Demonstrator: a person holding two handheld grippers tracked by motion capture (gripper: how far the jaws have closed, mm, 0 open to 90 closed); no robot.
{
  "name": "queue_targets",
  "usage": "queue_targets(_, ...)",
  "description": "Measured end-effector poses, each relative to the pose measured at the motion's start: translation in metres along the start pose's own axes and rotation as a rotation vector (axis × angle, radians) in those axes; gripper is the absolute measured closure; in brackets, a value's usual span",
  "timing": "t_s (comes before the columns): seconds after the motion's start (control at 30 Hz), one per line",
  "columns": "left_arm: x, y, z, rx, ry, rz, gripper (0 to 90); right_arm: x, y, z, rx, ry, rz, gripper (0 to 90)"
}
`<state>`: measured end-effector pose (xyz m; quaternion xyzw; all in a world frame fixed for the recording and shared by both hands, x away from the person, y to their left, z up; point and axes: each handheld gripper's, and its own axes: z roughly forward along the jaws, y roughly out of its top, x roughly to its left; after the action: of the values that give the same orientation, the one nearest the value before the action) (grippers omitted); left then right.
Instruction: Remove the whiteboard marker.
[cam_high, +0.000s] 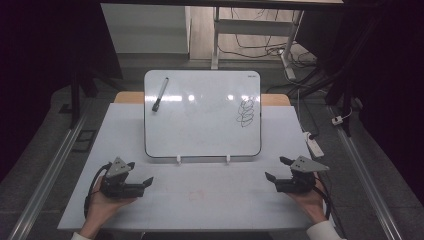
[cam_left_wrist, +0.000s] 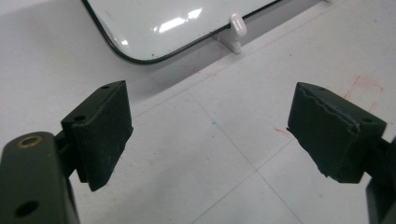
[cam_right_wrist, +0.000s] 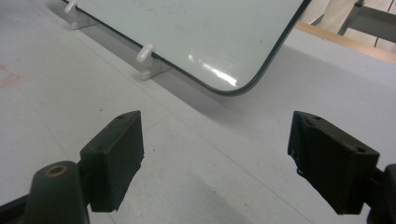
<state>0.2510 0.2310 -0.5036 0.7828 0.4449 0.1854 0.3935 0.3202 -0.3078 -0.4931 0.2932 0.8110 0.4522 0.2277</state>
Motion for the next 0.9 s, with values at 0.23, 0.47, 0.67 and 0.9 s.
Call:
queue_targets(0.23, 0.007, -0.003, -0.003, -0.01, -0.003, -0.034, 17.7, 0.0, -0.001, 0.002, 0.015, 0.01, 0.009, 21.5)
queue_targets(0.47, 0.008, 0.001, -0.004, -0.003, -0.024, -0.04, 19.6, 0.001, -0.003, 0.003, 0.008, 0.014, 0.015, 22.6)
queue_targets(0.67, 0.01, 0.02, -0.008, -0.028, -0.005, -0.03, 20.2, 0.002, -0.001, 0.003, 0.0, 0.01, 0.019, 23.5)
queue_targets(0.9, 0.009, 0.049, -0.008, -0.04, 0.0, 0.002, 20.4, 0.003, 0.002, 0.001, -0.002, 0.016, 0.026, 24.8)
